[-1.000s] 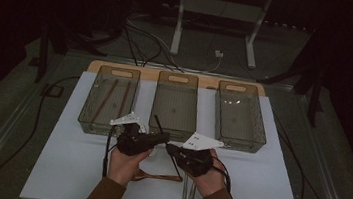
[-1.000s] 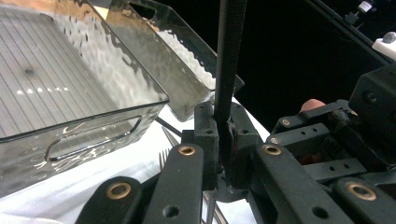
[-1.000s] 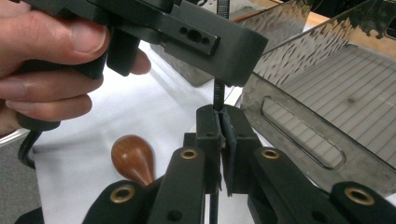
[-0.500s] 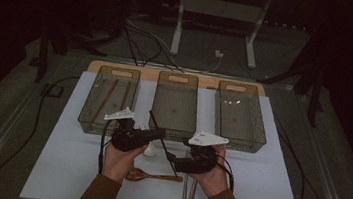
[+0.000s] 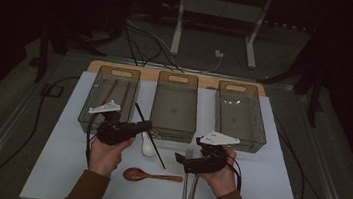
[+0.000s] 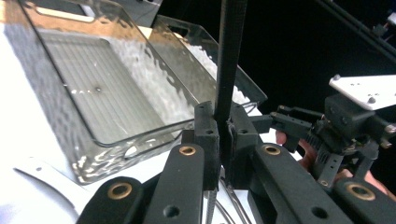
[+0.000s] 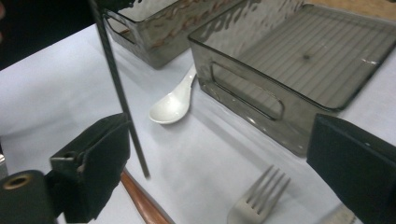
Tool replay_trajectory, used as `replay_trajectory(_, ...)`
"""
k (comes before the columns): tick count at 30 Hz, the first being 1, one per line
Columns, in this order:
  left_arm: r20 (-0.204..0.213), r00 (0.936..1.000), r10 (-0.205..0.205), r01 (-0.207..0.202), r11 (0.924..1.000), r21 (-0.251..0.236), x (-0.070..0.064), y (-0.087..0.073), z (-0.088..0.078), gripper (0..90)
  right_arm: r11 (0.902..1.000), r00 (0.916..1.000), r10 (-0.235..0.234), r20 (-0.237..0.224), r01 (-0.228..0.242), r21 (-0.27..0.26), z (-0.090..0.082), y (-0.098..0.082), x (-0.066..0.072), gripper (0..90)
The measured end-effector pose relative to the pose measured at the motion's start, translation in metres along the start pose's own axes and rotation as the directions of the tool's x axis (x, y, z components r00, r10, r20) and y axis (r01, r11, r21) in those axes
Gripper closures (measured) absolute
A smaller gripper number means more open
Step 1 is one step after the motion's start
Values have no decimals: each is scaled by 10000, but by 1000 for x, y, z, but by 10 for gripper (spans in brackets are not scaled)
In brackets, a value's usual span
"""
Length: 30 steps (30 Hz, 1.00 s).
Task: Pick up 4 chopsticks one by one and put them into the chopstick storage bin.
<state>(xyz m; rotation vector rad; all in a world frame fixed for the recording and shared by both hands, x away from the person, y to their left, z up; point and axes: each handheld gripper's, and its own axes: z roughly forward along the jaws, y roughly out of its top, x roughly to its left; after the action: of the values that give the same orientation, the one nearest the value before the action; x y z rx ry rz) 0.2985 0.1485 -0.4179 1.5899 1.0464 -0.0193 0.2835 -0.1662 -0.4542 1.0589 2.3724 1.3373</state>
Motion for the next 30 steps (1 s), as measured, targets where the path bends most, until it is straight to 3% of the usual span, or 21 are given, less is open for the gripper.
replay_trajectory(7, -607, 9982, -20, 6, 9997, -232, 12, 15, -27, 873, 9999, 9999, 136, 103, -136, -27, -7, -6, -9, 38)
replay_trajectory(14, -1369, 9906, 25, -62, 9996, -263, 27, 27, -49, 873, 9998, 9988, 125, 466, -118, -143, -14, -13, -14, 39)
replay_trajectory(23, -2195, 9755, 143, -144, 9999, 9, 42, 37, -63, 872, 9996, 9978, 186, 633, -172, -224, -21, -19, -18, 38)
replay_trajectory(30, -2882, 9572, 285, -169, 9990, 425, 53, 45, -64, 872, 9993, 9962, 262, 829, -237, -305, -28, -24, -22, 38)
